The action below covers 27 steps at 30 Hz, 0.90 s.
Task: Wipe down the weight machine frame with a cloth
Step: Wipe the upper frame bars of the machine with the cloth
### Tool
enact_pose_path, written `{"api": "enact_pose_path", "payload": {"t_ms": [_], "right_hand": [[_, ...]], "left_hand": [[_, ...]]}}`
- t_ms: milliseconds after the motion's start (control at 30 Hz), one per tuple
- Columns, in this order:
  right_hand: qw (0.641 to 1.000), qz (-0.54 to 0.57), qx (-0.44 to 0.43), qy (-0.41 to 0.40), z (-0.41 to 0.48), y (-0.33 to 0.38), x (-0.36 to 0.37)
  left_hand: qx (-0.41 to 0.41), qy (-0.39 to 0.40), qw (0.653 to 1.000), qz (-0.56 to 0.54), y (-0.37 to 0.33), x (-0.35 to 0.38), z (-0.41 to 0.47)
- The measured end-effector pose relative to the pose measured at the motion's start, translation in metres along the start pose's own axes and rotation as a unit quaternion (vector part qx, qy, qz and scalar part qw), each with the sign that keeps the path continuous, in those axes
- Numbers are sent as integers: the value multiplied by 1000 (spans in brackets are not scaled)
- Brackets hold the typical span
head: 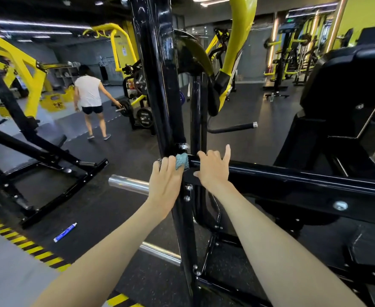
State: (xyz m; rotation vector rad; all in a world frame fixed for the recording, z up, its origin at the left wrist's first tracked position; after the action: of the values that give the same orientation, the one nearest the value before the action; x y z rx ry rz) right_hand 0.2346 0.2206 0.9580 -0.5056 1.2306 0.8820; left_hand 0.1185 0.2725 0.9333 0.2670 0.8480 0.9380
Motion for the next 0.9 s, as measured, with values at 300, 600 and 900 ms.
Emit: {"api": "enact_pose_path", "payload": {"t_ms": [300,600,900], "right_hand": [[1000,1,6,-9,0,-1,0],[1000,-1,7,-5,1,-1,-1],[1000,6,9,-7,-1,0,-2]], "left_hand": [[-101,26,995,-3,-10,-7,-5],[-182,66,971,-139,-12,-9,-4],[-224,89,966,-97,-23,-15,5]]}}
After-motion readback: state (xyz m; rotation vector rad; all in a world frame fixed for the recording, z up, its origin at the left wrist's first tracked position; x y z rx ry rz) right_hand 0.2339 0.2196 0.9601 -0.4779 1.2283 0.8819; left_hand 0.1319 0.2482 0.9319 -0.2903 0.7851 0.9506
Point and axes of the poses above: each hand's wrist, its own z-axis towards the middle knuckle, its own x-axis out of the palm, y = z × x, the point moved 3 cm from there along z, towards the middle knuckle, and after that the axes turned 10 degrees about x, right-handed, at the moved point
